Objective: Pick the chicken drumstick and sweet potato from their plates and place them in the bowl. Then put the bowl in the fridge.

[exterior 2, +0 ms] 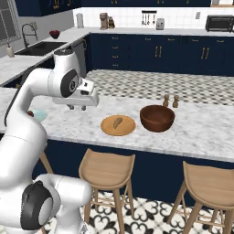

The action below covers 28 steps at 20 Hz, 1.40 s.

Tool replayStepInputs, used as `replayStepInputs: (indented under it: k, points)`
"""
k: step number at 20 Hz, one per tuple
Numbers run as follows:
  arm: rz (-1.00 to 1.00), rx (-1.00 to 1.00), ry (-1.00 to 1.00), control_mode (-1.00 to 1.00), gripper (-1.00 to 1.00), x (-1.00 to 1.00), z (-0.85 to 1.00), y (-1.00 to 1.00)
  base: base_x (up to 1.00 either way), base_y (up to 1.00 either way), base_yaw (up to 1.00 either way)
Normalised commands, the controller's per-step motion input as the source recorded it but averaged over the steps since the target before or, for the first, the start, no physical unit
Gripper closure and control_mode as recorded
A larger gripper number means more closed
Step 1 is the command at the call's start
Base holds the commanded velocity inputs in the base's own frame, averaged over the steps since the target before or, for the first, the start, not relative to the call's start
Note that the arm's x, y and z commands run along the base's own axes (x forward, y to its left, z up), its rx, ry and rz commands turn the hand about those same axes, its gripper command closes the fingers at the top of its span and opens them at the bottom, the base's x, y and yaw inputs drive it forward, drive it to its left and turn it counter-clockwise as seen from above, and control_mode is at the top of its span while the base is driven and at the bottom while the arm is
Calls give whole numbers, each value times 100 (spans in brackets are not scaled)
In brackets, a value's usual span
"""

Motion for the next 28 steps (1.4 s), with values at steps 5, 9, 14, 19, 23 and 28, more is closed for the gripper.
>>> replayStepInputs:
  k: [5, 9, 14, 19, 23, 28]
  points:
    - [-13, -1, 2, -100, -100, 20, -32, -57, 0, 0, 0]
    - [-25, 8, 1, -100, -100, 53, -58, -100, 0, 0, 0]
    - [-17, 8, 6, -100, -100, 97, -26, -25, 0, 0, 0]
    - [-7, 0, 15, -100, -100, 98, -21, 33, 0, 0, 0]
    - [0, 0, 12, -100, -100, 76, -27, 5, 0, 0, 0]
    - [0, -2, 6, -100, -100, 59, -65, 0, 0, 0, 0]
